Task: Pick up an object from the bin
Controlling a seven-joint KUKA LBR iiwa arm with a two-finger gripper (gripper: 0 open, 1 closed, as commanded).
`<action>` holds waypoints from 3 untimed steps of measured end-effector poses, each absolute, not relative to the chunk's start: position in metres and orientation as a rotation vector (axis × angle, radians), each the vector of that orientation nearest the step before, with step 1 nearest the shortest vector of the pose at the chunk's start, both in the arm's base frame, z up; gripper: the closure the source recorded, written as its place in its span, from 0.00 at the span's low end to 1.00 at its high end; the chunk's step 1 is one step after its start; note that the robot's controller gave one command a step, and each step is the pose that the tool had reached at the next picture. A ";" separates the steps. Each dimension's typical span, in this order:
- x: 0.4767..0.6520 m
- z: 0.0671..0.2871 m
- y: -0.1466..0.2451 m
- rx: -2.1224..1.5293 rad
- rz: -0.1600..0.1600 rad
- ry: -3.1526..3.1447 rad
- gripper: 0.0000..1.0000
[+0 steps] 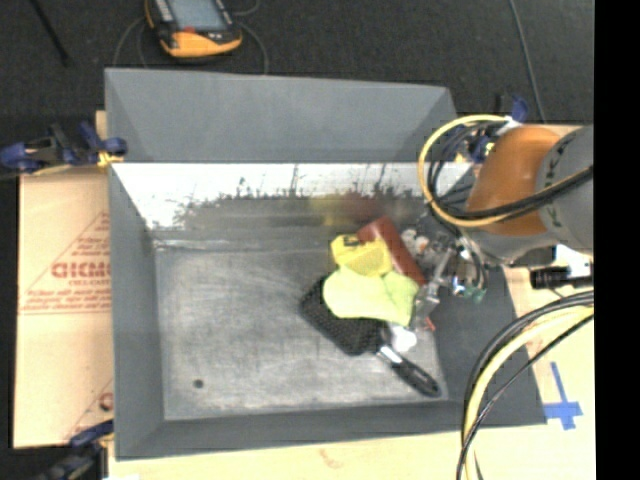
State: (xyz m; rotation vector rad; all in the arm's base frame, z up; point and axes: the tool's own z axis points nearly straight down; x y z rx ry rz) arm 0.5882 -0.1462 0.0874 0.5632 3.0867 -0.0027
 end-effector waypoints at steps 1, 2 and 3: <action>0.576 0.083 -0.083 -0.143 -0.022 3.102 1.00; 0.574 0.083 -0.077 -0.174 -0.026 3.099 1.00; 0.573 0.085 -0.076 -0.169 -0.019 3.105 1.00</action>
Offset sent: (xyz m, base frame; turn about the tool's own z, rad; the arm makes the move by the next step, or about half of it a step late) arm 0.0000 0.0000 0.0000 0.0000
